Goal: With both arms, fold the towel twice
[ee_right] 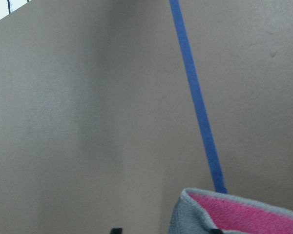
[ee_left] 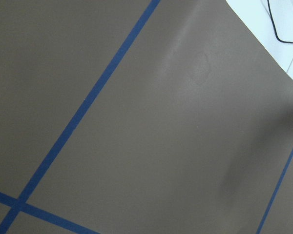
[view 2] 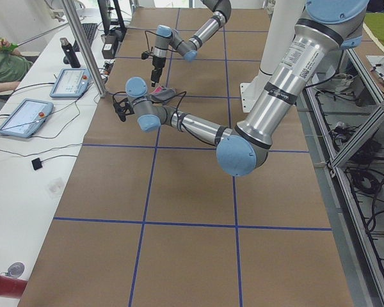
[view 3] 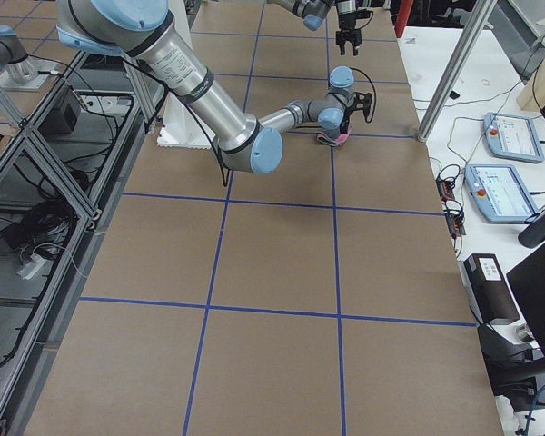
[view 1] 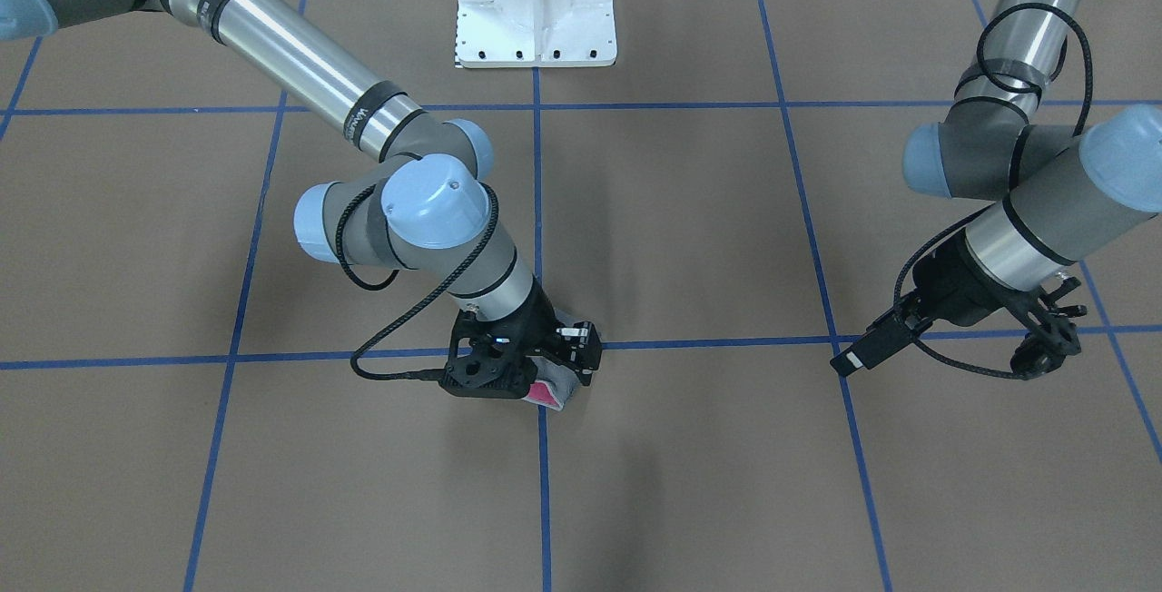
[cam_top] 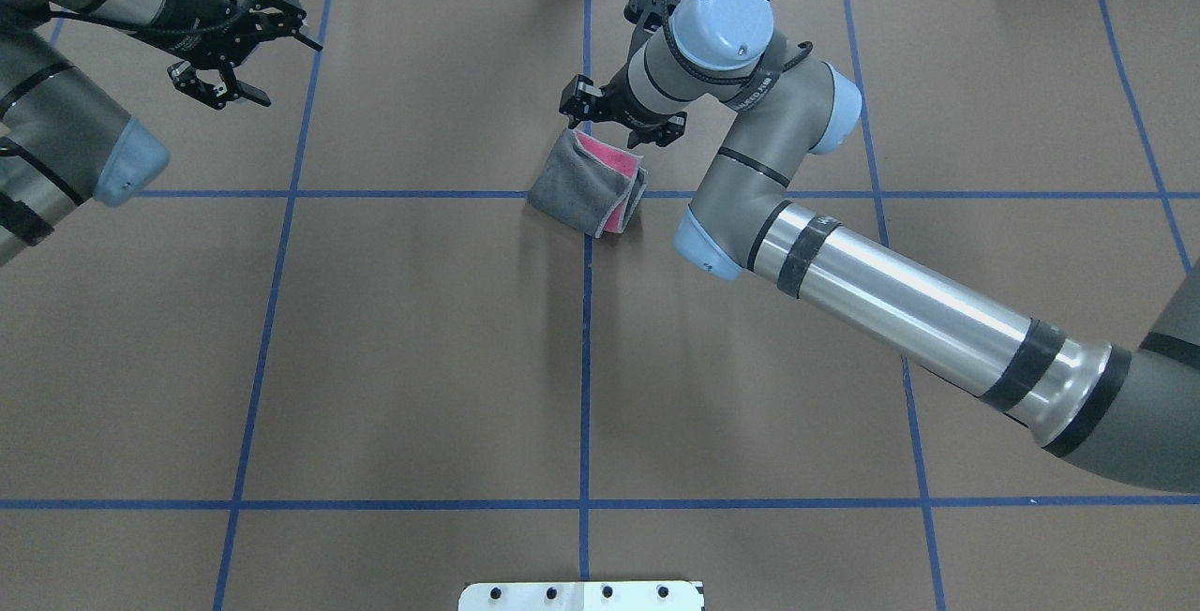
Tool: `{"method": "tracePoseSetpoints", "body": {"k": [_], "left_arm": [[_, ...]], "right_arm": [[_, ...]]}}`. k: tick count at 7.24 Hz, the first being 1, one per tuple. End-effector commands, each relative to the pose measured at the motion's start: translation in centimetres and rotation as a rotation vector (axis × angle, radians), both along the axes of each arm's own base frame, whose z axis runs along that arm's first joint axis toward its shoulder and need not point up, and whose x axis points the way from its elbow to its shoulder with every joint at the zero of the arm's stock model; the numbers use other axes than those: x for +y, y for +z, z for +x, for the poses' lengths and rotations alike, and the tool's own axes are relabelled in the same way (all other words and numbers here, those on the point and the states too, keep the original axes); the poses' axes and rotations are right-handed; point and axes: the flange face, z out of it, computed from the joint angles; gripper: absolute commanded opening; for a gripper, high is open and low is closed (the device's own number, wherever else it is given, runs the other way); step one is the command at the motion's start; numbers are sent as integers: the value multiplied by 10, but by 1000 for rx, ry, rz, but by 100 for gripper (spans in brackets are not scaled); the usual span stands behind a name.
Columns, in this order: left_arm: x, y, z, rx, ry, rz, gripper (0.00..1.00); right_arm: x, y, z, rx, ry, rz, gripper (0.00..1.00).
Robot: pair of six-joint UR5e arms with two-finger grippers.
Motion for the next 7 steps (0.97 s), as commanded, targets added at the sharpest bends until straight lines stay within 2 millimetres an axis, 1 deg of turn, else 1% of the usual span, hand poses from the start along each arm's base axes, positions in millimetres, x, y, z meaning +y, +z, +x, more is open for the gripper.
{"method": "tracePoseSetpoints", "body": {"k": [1,2,3,4,7], "left_arm": [[1,1,1,-1,1,-2,100],[1,1,1,-1,1,-2,100],[0,2,1,-1,1,-3,100],[0,2,1,-1,1,-3,100],[0,4,2,-3,3,-4,100]], "right_arm": [[-1,22,12,21,-50,27,76],[1,24,11,24,-55,28,74],[4,24,7,25,-62,28,66],[12,25,-3,34,-89,56,66],[16,41,-5,67,-129,116,67]]}}
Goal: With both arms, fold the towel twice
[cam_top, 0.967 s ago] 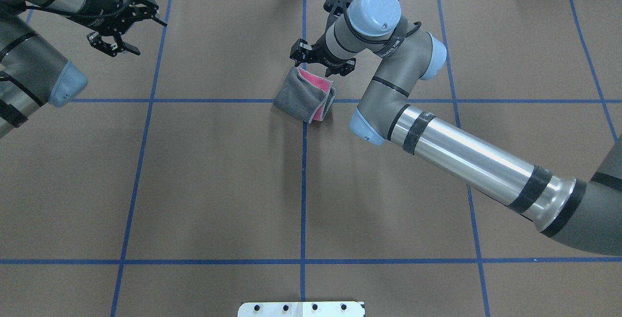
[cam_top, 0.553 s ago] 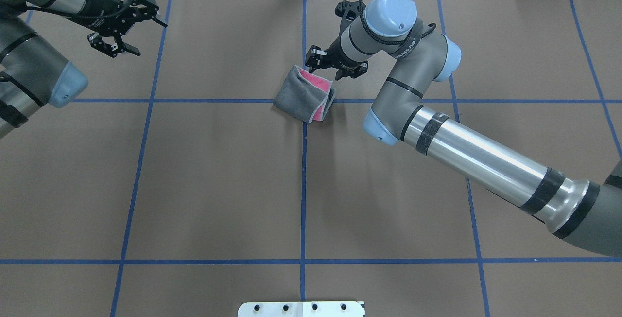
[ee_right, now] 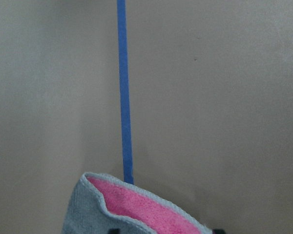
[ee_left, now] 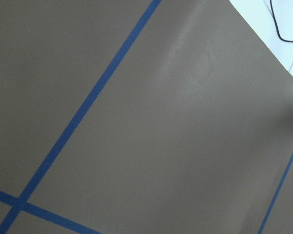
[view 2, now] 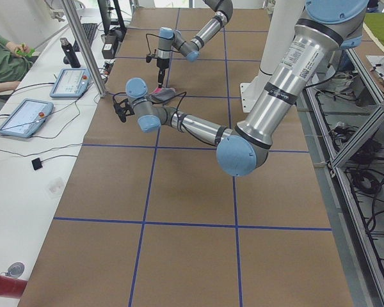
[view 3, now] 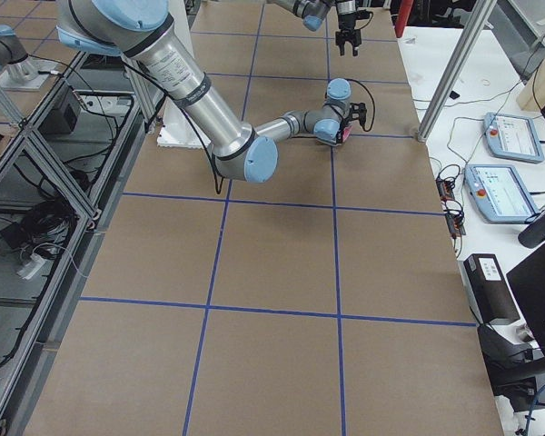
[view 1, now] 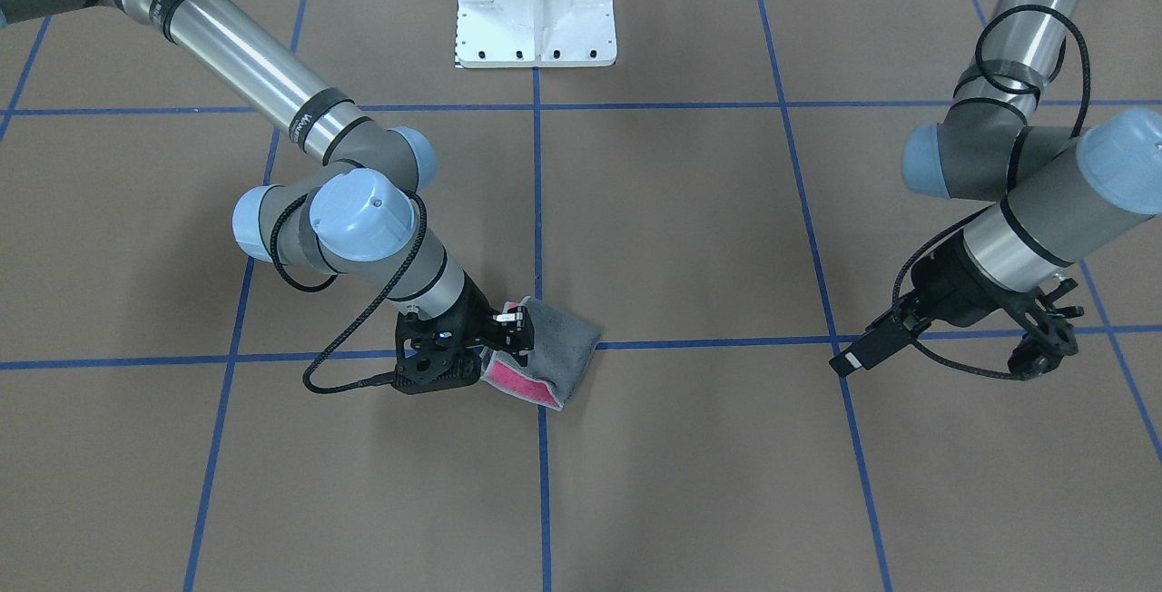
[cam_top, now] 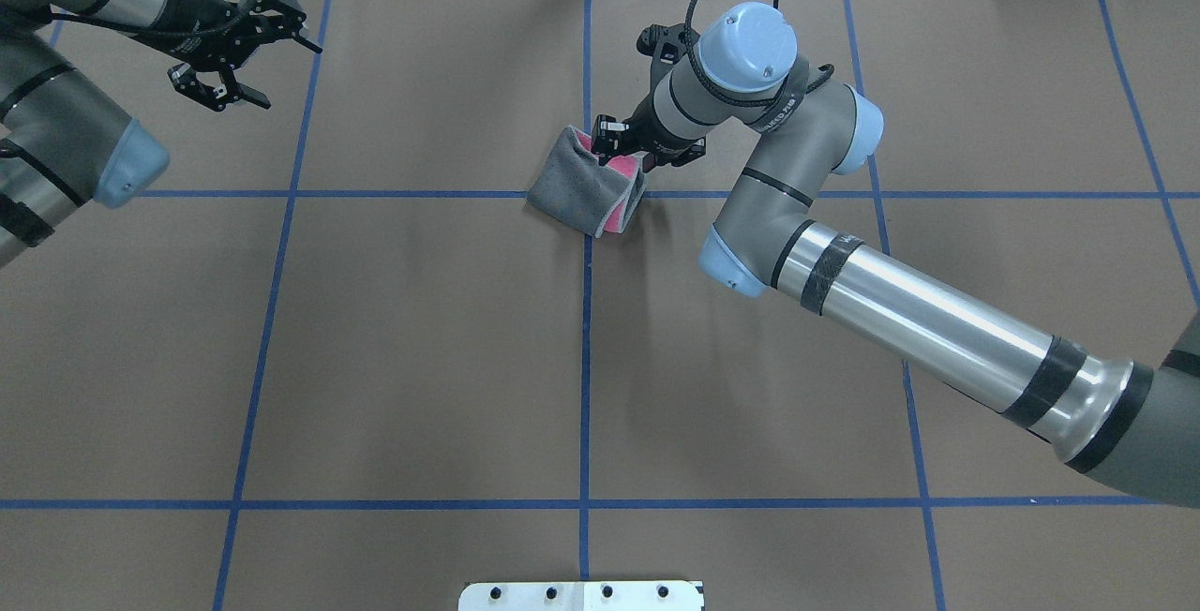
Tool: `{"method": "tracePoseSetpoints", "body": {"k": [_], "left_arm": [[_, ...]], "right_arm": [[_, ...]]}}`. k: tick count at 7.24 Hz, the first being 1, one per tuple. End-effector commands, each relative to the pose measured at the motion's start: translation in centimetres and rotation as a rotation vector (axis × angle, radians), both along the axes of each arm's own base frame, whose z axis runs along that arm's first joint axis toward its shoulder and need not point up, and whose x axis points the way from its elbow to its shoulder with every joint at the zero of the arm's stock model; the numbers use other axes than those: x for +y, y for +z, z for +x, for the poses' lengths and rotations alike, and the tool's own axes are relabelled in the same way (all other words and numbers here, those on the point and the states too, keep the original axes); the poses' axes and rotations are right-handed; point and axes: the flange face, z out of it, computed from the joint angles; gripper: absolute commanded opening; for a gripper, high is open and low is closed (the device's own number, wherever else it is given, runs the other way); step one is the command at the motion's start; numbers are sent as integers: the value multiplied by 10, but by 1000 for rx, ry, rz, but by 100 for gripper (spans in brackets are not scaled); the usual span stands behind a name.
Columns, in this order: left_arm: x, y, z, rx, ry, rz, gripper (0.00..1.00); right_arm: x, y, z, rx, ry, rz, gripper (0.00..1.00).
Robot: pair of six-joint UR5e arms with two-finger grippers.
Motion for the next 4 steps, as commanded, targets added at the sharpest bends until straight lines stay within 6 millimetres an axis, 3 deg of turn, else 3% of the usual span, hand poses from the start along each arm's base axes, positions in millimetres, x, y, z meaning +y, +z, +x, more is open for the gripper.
{"method": "tracePoseSetpoints", "body": {"k": [1,4], "left_arm": [[-1,3,1,-3,1,-4,100],[-1,4,1,-3,1,-5,100]], "right_arm": [[1,9,0,17,-17,26,67],[3,4,0,9,-21,35,59]]}}
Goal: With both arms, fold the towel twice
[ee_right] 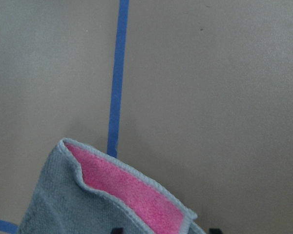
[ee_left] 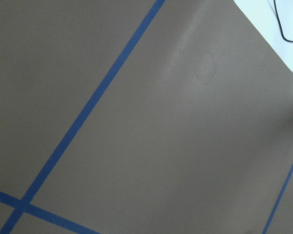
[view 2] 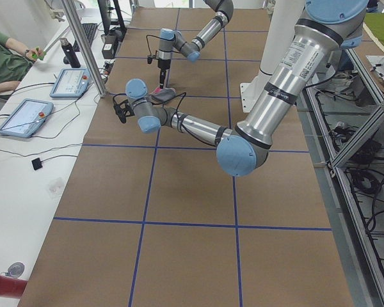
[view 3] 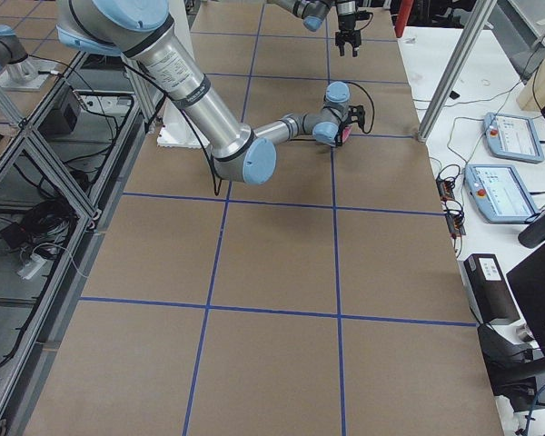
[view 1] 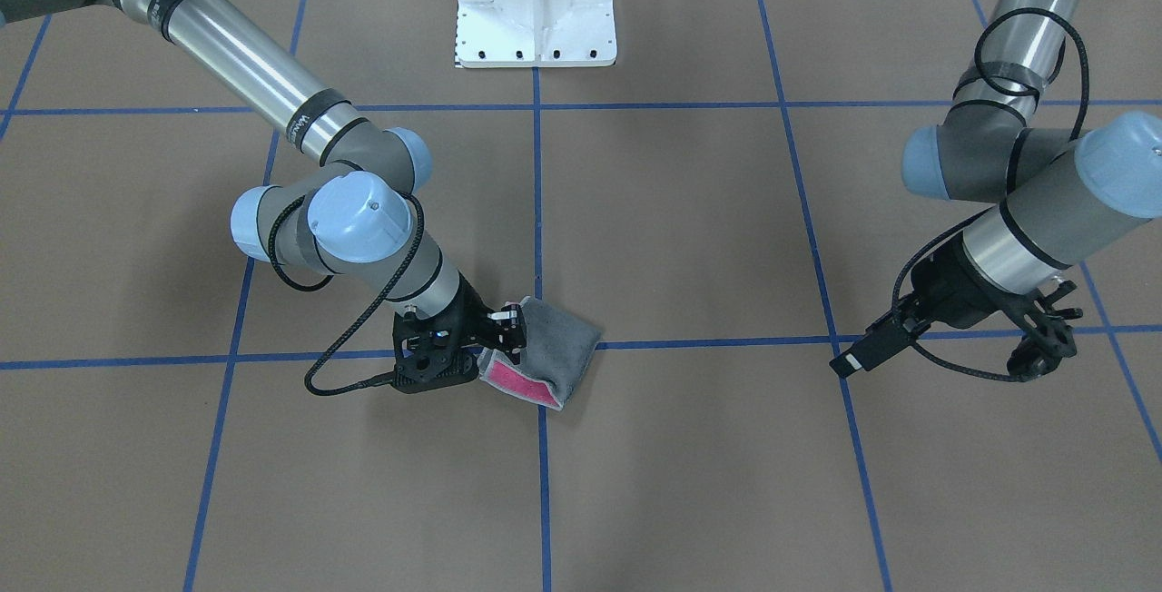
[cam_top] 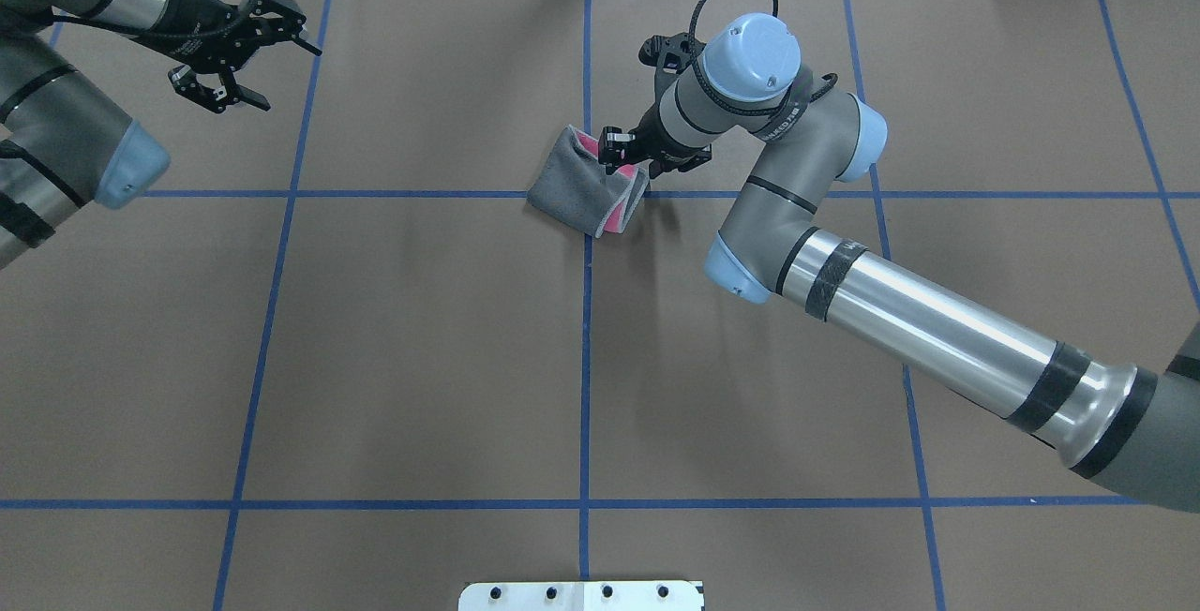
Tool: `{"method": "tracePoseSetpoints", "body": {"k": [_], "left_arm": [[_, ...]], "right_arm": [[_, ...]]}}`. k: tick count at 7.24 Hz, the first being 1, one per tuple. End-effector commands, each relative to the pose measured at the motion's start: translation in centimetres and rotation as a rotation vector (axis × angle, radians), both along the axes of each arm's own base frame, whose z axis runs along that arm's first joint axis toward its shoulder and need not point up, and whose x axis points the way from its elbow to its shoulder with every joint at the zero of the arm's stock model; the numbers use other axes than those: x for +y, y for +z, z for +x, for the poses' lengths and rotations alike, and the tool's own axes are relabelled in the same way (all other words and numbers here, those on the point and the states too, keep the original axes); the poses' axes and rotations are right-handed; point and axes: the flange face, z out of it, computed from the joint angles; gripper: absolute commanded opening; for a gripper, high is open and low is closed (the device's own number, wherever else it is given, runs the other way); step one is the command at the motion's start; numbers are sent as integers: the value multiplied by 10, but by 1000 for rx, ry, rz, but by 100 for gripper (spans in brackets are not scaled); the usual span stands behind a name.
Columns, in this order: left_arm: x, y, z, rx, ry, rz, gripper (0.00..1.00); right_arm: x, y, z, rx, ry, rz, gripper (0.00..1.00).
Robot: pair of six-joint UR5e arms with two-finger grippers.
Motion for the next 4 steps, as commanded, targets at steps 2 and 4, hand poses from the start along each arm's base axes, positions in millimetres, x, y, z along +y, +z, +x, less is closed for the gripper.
{"method": "tracePoseSetpoints", "body": {"k": [2,4], "left_arm": [[-1,4,2,-3,2,-6,100],[-1,5,2,-4,2,-7,100]], "right_arm": [[1,-2,0,0,-8,16,52],[2,0,-4,6,-10,13,52]]}}
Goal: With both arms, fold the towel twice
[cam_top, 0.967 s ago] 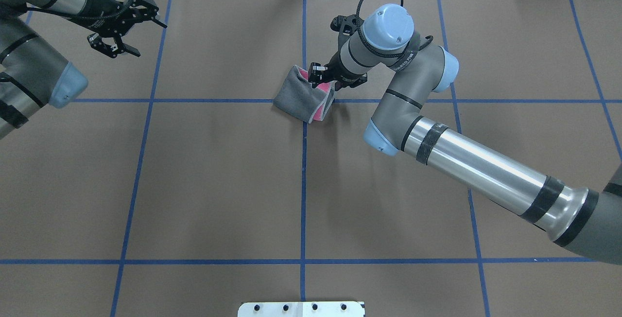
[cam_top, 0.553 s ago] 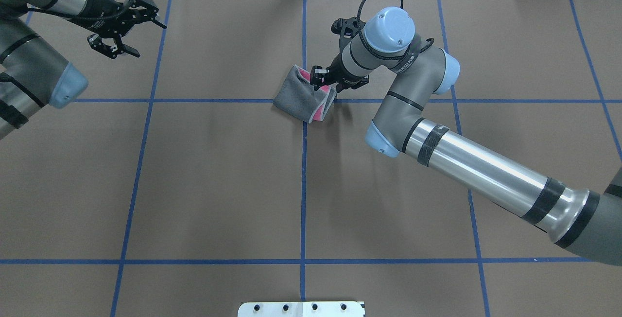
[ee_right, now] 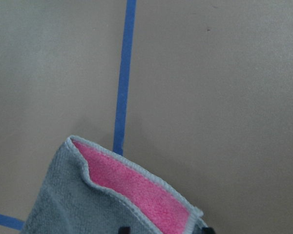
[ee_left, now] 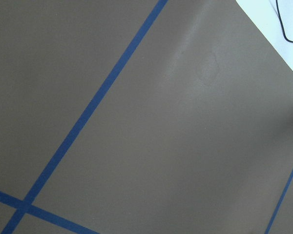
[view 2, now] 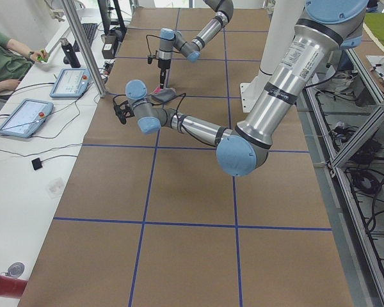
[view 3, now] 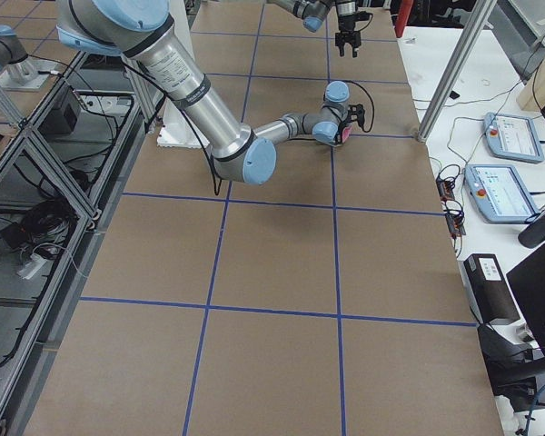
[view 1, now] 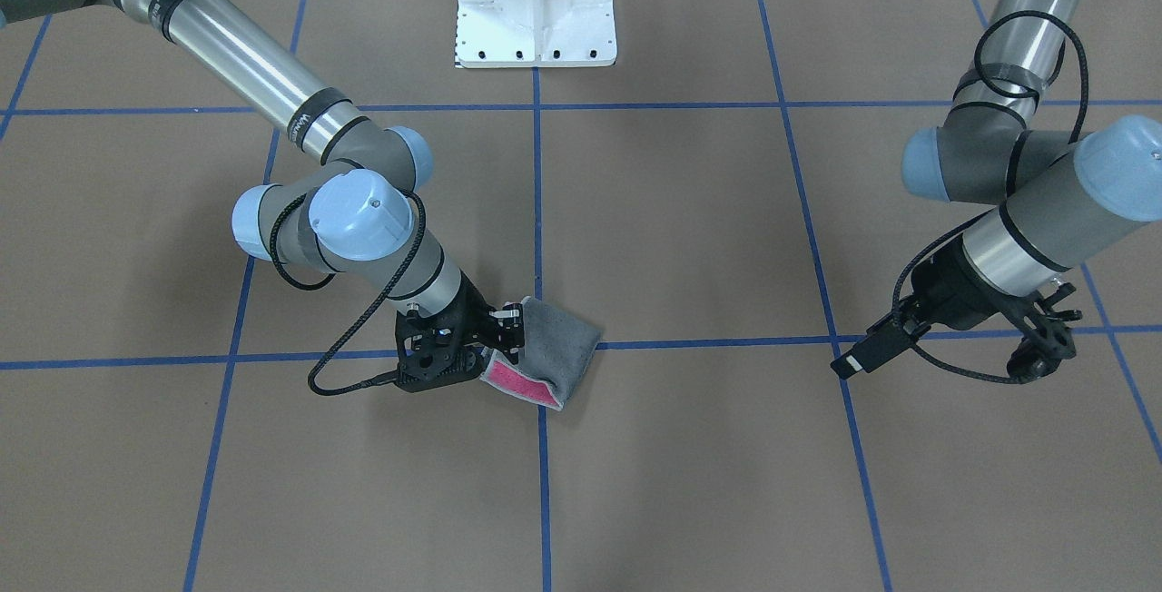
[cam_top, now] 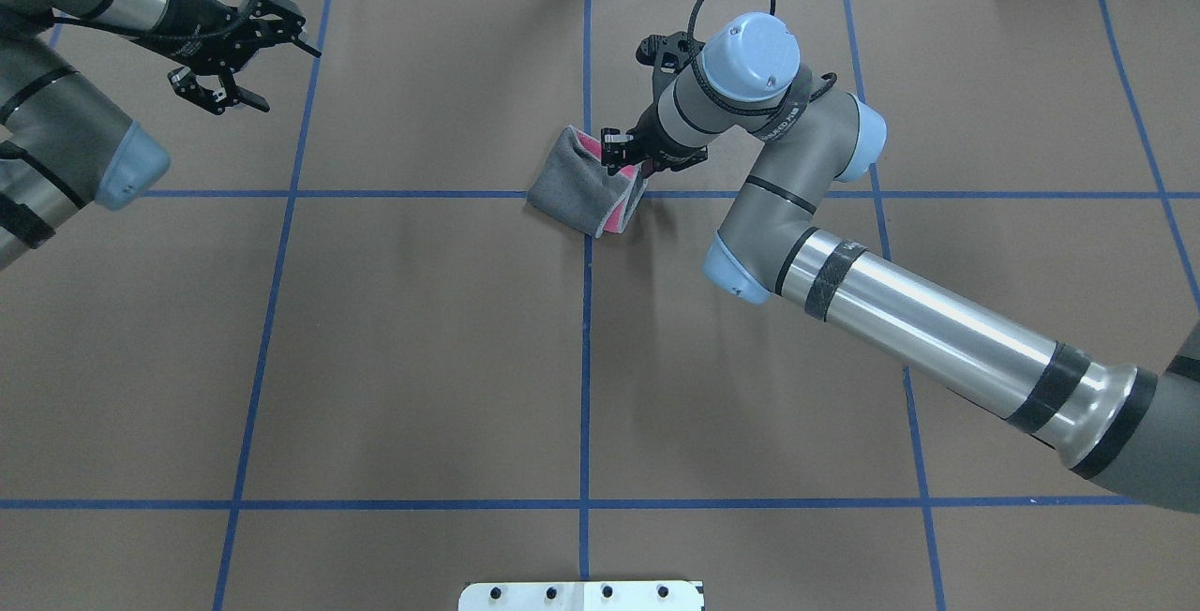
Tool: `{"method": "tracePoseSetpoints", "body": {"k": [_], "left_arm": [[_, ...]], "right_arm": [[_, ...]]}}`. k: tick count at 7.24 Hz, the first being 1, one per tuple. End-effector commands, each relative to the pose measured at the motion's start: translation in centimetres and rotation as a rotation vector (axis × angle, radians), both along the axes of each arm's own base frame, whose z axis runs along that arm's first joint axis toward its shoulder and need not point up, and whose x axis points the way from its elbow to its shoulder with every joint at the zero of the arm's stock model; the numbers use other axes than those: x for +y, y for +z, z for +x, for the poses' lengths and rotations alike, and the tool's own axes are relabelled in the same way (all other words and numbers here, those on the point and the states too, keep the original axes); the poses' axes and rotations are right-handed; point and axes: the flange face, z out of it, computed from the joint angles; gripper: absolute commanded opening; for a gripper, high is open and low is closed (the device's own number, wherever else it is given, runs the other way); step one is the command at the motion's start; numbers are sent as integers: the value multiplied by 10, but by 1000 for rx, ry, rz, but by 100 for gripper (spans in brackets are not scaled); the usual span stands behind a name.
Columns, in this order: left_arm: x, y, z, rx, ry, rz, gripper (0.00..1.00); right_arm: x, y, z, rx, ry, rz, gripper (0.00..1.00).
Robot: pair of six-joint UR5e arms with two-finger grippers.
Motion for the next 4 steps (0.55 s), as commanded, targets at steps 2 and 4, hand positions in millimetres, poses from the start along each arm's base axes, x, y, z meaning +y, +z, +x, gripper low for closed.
{"method": "tracePoseSetpoints", "body": {"k": [2,4], "left_arm": [[0,0,0,0,0,-1,100],[0,2,0,-1,0,-2,100]], "right_arm": [[1,2,-4,8,-7,12,52],[1,0,-6,10,-3,18,43]]}}
